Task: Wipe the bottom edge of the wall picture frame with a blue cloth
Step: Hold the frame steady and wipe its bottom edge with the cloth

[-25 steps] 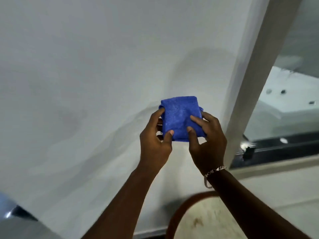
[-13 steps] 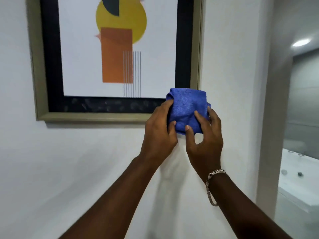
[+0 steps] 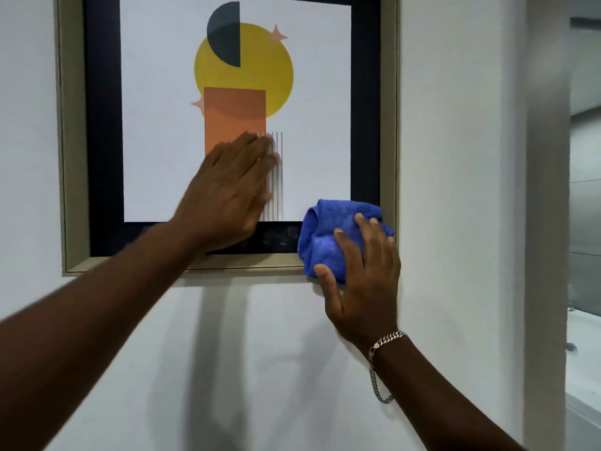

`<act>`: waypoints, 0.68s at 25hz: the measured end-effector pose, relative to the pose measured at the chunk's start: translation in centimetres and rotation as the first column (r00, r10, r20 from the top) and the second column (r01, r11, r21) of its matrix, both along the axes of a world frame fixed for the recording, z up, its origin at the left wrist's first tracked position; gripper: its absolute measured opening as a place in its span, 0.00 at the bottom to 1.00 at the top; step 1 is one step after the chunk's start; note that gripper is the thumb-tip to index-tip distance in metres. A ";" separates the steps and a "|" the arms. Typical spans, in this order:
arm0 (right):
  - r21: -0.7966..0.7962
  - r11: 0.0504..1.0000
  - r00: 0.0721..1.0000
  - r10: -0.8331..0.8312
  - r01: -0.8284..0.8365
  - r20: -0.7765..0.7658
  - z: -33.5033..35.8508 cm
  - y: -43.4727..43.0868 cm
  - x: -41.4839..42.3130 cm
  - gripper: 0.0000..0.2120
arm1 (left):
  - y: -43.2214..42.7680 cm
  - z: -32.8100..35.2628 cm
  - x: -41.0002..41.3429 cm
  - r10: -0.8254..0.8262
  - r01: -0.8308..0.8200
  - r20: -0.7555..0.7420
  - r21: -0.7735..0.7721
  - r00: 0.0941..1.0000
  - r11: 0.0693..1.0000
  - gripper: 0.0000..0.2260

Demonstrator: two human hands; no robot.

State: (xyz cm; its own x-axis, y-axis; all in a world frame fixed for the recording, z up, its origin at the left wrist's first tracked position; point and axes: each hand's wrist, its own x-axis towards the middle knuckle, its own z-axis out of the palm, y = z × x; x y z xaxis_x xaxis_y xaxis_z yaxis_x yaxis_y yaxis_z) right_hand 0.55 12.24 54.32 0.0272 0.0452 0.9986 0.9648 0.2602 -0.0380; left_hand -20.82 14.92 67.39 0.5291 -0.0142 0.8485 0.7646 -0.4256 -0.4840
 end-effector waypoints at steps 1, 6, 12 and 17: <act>0.036 0.999 0.999 -0.010 0.012 -0.041 0.6 0.2 -0.3 0.24 | 0.6 0.5 -0.7 0.076 -0.075 -0.057 0.021 0.995 0.997 0.25; 0.043 0.992 0.993 -0.118 0.119 -0.022 0.5 1.8 -1.7 0.23 | 3.0 1.4 -2.1 0.240 -0.217 -0.122 0.175 0.963 0.960 0.30; 0.108 0.990 0.996 -0.086 0.089 -0.032 0.4 1.5 -1.1 0.23 | 3.6 3.0 -3.8 0.218 -0.169 -0.213 0.224 0.953 0.960 0.32; 0.109 0.992 0.995 -0.071 0.063 0.068 -0.9 2.3 -3.8 0.22 | 4.1 3.7 -4.3 0.214 -0.150 -0.229 0.268 0.950 0.952 0.33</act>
